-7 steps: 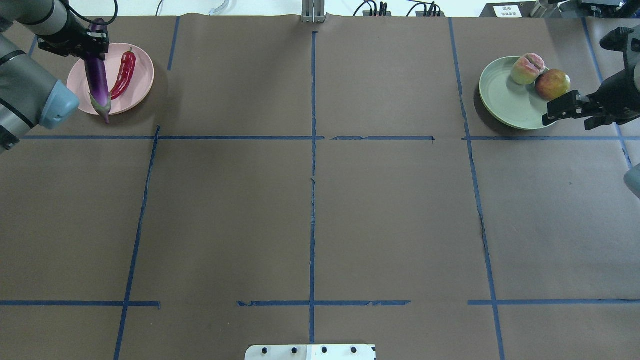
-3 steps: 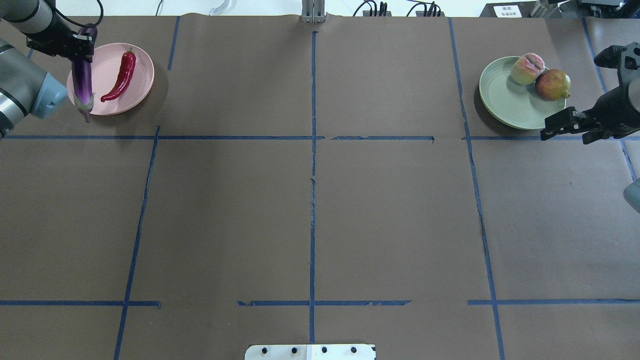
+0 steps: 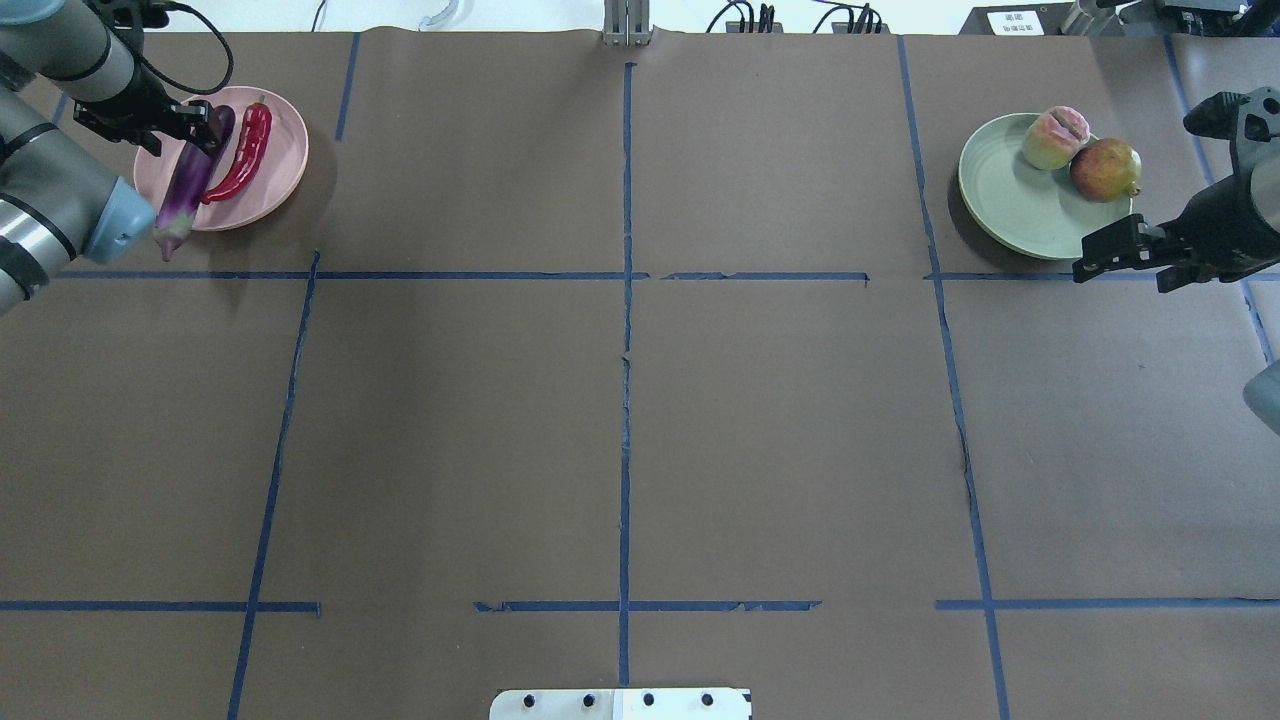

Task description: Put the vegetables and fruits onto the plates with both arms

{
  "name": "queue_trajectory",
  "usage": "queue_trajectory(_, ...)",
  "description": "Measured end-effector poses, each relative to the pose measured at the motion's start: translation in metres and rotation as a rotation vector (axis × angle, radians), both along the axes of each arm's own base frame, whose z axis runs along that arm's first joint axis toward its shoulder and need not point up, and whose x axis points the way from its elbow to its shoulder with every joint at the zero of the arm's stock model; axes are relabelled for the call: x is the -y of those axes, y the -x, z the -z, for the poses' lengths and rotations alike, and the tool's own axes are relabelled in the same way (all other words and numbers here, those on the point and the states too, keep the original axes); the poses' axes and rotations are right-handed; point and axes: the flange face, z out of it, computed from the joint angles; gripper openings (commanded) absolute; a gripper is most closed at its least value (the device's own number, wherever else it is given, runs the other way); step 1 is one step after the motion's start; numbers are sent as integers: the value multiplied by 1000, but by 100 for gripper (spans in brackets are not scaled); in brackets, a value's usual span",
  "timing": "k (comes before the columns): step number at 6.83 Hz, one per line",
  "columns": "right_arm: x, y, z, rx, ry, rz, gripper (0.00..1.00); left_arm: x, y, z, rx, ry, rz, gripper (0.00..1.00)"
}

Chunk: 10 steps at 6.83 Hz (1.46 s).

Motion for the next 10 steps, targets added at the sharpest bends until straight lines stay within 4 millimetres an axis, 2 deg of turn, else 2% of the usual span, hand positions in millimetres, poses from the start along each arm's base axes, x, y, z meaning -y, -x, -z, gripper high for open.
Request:
queue_trajectory(2, -2, 3, 3, 6, 5, 1, 100, 0, 1, 4, -7, -13, 0, 97)
queue_trajectory(3, -1, 1, 3, 5, 7, 1, 100, -3, 6, 16, -33, -34, -3, 98)
queue_trajectory(4, 0, -7, -1, -1, 10, -6, 100, -19, 18, 28, -80, -55, -18, 98)
queue_trajectory(5, 2, -26, -10, -14, 10, -14, 100, -48, 42, 33, -142, -75, -47, 98)
queue_trajectory(6, 7, -59, -24, -43, 3, 5, 100, -82, 83, 32, -199, -105, -83, 98)
queue_trajectory(7, 11, -108, -40, -88, -11, 54, 100, -117, 135, 26, -246, -144, -116, 98)
queue_trajectory(8, 7, -156, -57, -125, -21, 108, 100, -151, 181, 11, -267, -188, -147, 98)
queue_trajectory(9, -6, -193, -77, -146, -22, 159, 100, -190, 215, -14, -254, -226, -181, 99)
queue_trajectory(10, -24, -216, -100, -151, -19, 201, 100, -227, 243, -40, -227, -236, -210, 99)
